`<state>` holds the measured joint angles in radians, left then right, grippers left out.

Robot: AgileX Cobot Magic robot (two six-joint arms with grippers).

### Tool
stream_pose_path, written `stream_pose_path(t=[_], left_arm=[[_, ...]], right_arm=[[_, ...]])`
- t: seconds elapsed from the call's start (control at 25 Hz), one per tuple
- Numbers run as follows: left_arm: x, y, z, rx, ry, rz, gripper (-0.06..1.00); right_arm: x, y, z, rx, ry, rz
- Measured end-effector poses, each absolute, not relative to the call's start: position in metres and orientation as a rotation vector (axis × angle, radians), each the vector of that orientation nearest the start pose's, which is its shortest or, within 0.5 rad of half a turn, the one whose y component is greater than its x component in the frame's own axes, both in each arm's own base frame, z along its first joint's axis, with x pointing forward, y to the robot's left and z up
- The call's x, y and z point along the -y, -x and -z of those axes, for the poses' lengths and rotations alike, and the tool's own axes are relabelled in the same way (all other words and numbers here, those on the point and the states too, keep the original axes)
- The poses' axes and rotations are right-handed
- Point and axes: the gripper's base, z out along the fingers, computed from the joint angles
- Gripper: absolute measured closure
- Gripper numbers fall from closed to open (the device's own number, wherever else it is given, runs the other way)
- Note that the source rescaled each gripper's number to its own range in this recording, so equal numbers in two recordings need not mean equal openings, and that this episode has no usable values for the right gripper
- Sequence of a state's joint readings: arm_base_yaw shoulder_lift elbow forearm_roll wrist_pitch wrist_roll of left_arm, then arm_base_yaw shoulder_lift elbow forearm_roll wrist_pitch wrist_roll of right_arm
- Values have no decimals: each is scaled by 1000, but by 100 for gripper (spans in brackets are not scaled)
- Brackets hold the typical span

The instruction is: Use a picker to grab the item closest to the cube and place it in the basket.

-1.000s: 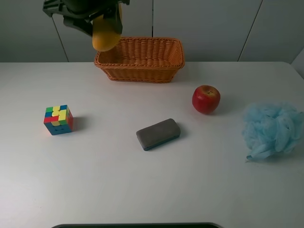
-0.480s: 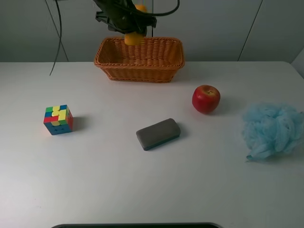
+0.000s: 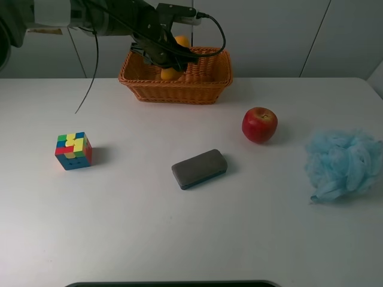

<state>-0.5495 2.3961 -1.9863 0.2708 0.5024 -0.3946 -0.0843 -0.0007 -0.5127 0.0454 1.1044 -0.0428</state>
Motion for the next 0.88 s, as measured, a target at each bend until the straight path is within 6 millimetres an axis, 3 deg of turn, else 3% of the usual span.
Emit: stream_pose_path(t=[0.12,0.16,0.2,0.24,0.48,0.6,0.72,0.88], left_arm=[[272,-467,-162,-2347,-407,184,88],[272,-467,-162,-2350,-402,188,64],[272,-467,-162,-2354,-399,191,17],[273,-467,-162,-2355,-398,192,2],[273,-466,-161,-2364,-388,201,-1],[269,-461,-170,-2417,-367,184,-1],[261,-451,-202,-2460,-347,149,-1],[240,-424,-287,-2427,-307,124,-1]], right_arm=[[-4,8,-277,-2074,-39,23],[-4,8,-277,-2074,-39,23],[-4,8,-277,-2074,-39,23],[-4,8,-277,-2074,-39,23],[-4,8,-277,-2074,-39,23],[-4,8,-277,-2074,-39,23],[-4,8,-277,-2074,-39,23],[-4,8,-277,-2074,-39,23]])
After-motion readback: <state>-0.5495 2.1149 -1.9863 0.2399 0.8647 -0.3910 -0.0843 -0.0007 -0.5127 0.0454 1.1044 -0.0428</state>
